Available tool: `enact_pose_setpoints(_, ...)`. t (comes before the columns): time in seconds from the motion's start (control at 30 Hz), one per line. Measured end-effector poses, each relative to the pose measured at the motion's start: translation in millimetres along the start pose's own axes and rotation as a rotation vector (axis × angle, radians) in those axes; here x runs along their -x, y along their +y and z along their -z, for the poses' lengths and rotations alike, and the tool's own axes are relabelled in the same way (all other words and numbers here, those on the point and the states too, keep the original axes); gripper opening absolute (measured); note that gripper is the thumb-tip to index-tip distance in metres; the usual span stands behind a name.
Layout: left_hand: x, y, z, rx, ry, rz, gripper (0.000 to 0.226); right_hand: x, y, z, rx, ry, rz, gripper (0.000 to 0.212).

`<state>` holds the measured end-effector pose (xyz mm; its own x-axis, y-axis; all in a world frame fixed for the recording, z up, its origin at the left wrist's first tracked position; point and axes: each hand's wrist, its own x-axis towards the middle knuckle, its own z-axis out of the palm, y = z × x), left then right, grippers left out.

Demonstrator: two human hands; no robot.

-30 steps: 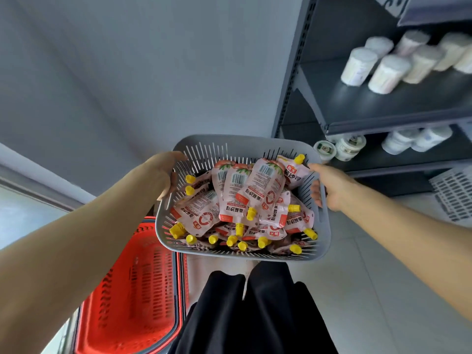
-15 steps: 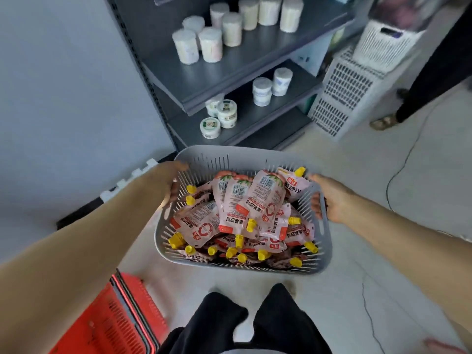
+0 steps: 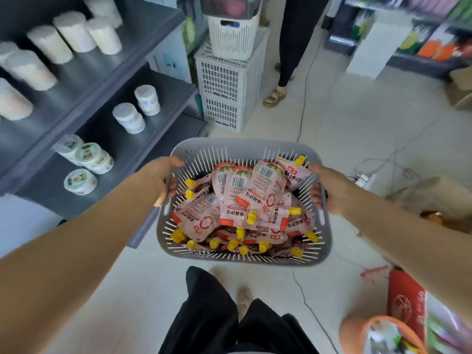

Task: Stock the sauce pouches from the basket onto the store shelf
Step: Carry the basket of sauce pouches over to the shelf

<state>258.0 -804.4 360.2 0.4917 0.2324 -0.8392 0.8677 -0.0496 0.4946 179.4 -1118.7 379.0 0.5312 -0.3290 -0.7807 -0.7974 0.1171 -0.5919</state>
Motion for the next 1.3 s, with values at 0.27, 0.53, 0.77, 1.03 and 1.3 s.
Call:
enact_pose_setpoints(0.27,-30.4,115.0,-147.9,-0.213,-0.129,-0.096,0.054,-58.0,-49.5,76.6,-0.237,0.178,-0.055,0.042)
enact_pose_setpoints(0.53,-58.1,224.8,-281.1,-0.360,-0.256,-0.205,0.051,-125.7,-101.5,136.9,-0.420,0.273,-0.091,0.046)
enact_pose_setpoints(0.77,-85.9,312.6,-385.3,-0.500,-0.317,-0.207,0.028,-194.7,-165.3,189.2,-0.475,0.309,-0.106,0.042)
enact_pose_setpoints(1.03,-116.7,409.5,-474.8,-0.500,-0.339,-0.202,0.028,-274.7,-264.6,238.3,-0.460,0.359,-0.124,0.032)
enact_pose_setpoints(1.3,-164.0,531.1,-567.7,-0.490,-0.363,-0.226,0.031,-369.1,-371.4,277.4,-0.512,0.363,-0.112,0.037)
